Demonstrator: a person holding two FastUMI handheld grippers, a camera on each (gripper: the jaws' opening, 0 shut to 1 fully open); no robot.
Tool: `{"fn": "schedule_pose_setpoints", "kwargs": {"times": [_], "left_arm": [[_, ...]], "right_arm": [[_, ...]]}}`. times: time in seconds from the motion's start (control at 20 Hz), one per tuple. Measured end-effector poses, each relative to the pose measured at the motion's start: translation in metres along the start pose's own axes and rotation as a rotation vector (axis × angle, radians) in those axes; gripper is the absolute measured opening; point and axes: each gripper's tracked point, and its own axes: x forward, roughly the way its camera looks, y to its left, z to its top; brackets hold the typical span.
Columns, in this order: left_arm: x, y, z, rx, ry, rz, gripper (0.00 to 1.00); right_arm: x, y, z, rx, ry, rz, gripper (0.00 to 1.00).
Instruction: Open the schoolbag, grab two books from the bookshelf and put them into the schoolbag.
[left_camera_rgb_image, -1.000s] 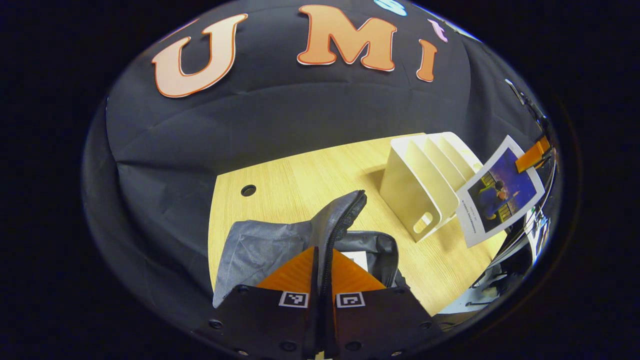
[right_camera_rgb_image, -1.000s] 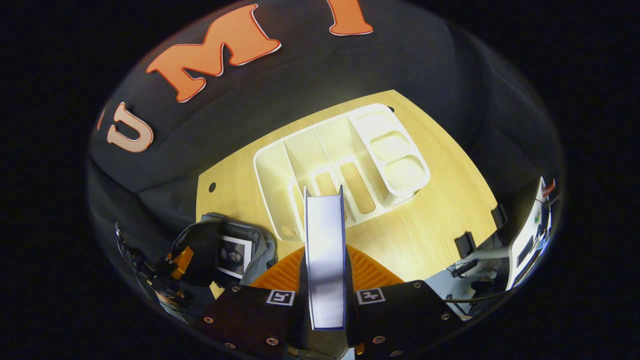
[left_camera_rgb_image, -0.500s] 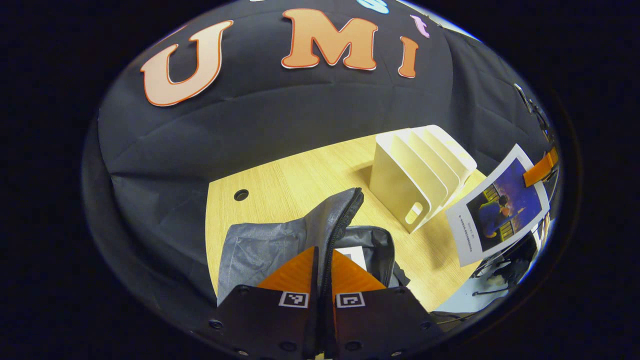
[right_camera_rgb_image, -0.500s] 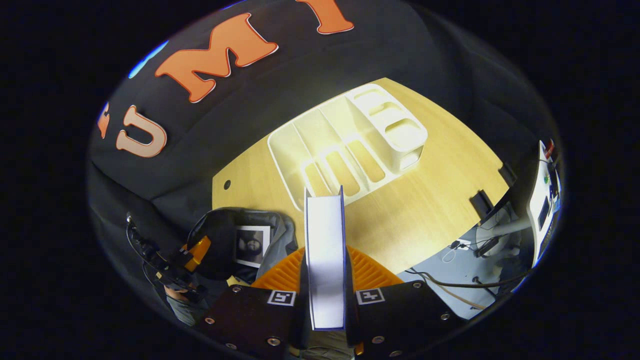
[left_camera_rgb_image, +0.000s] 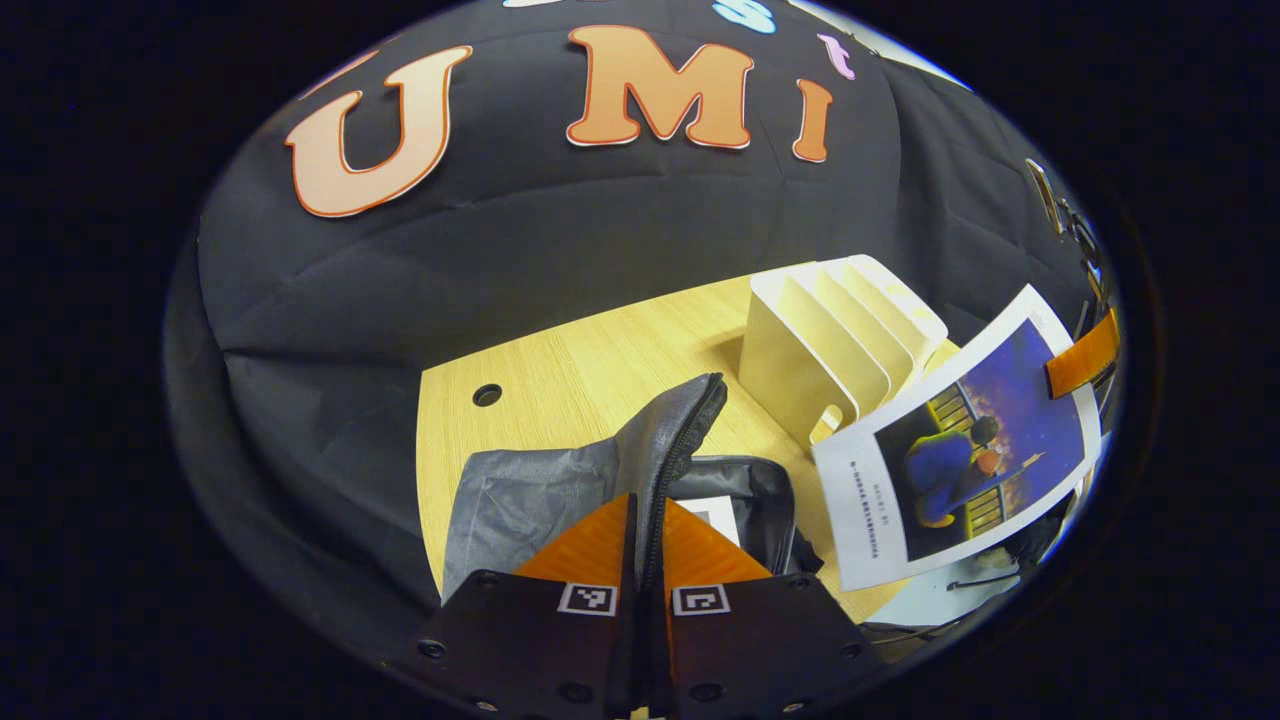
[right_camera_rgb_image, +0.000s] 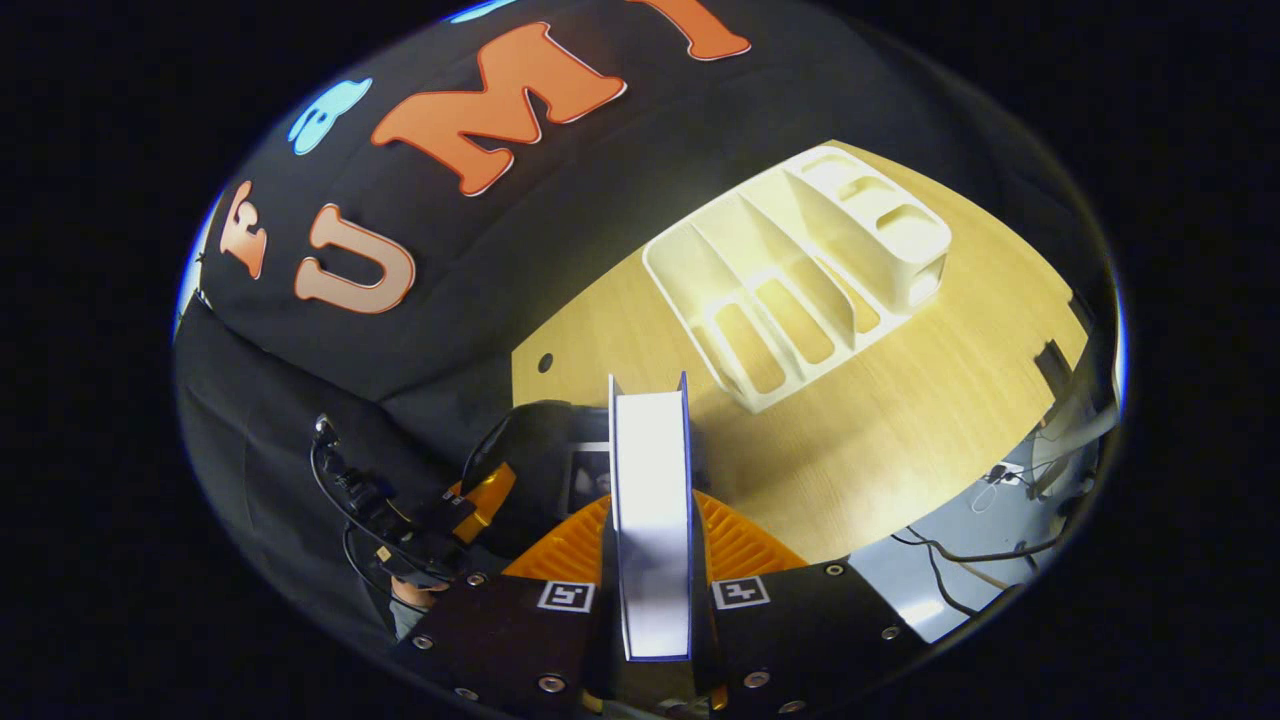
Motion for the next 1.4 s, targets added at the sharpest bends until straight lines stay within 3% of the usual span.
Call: {"fn": "schedule_pose_setpoints", "kwargs": {"times": [0.4, 0.75, 0.95, 1.15, 1.4], "left_arm": [[-0.004, 0.004, 0.002, -0.024, -0.011, 0.032, 0.06], [-0.012, 0.005, 0.005, -0.037, -0.04, 0.045, 0.03], [-0.016, -0.002, 0.002, -0.052, -0.052, 0.019, 0.06], [-0.017, -0.014, -0.005, -0.004, -0.063, -0.04, 0.06], [-0.022, -0.033, -0.01, 0.037, -0.079, -0.113, 0.06]], "right_arm": [[0.063, 0.027, -0.024, 0.07, 0.046, 0.14, 0.28], [0.124, 0.035, -0.046, 0.239, 0.06, 0.239, 0.28], [0.152, 0.036, -0.063, 0.283, 0.025, 0.262, 0.27], [0.179, 0.054, -0.081, 0.373, -0.004, 0.324, 0.27], [0.208, 0.07, -0.096, 0.36, -0.014, 0.333, 0.27]]}}
